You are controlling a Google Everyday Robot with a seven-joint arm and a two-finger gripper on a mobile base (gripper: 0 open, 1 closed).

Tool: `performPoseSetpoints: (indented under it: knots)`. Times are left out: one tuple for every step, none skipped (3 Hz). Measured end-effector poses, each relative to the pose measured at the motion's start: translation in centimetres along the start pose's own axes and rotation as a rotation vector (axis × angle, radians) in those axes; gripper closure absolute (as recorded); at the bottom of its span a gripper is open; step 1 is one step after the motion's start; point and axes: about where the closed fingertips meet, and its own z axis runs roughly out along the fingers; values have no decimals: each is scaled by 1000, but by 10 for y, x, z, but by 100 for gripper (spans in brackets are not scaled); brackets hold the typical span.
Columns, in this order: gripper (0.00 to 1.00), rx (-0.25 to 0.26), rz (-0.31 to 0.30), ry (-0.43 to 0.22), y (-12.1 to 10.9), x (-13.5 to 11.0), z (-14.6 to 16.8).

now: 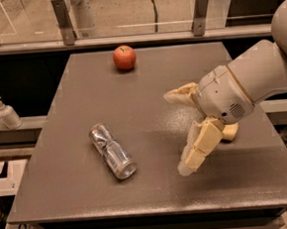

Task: Pick redbull can

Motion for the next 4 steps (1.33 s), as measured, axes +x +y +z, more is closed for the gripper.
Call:
performPoseSetpoints:
  knots:
    - [0, 0, -2, -2, 0, -1, 0]
    - [0, 6, -27, -64, -4, -7, 9]
    - [0, 23, -58, -153, -13, -15, 25]
    - [0, 45, -88, -234, -19, -24, 43]
